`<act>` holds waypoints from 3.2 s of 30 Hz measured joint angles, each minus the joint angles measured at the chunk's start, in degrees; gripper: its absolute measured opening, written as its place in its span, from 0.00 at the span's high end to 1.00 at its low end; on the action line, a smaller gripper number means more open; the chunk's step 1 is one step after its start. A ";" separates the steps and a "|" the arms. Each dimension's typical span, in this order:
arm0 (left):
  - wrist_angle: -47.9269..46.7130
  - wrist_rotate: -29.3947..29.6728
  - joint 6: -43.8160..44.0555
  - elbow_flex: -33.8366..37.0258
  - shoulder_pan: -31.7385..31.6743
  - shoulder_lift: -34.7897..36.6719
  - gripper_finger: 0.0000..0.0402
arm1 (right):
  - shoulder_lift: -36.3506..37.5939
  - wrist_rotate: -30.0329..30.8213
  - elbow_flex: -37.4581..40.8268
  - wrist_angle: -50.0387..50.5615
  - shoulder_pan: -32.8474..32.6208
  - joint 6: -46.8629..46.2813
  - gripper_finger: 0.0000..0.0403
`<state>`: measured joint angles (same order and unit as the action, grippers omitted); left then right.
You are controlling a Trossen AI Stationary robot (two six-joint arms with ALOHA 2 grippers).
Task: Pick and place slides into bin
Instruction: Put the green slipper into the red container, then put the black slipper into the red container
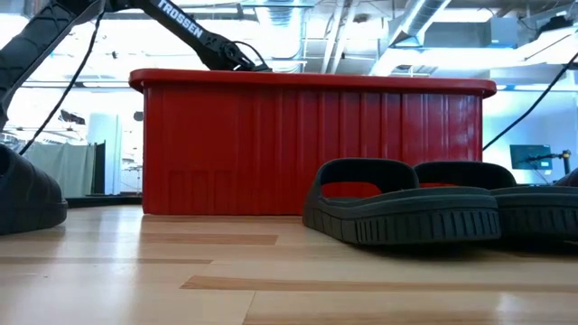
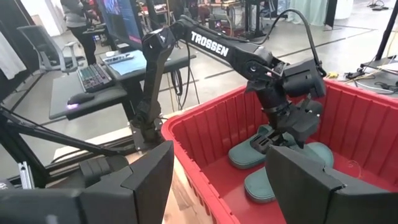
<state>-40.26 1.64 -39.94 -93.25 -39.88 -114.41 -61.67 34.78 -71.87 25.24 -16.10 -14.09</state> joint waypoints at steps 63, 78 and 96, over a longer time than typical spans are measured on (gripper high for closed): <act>7.61 8.93 -8.87 4.33 -0.07 -0.11 0.60 | -1.82 0.00 0.04 0.00 0.15 -0.52 0.41; 6.73 3.97 -5.98 4.33 0.59 -0.09 0.52 | -1.82 -0.02 0.04 0.02 0.14 -0.55 0.41; 1.17 7.87 -3.76 -0.55 3.31 0.00 0.46 | -1.81 -0.26 0.04 0.84 -0.02 -0.67 0.41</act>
<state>-39.09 9.50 -43.70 -93.80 -36.57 -114.41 -63.48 34.52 -71.83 26.08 -16.12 -14.76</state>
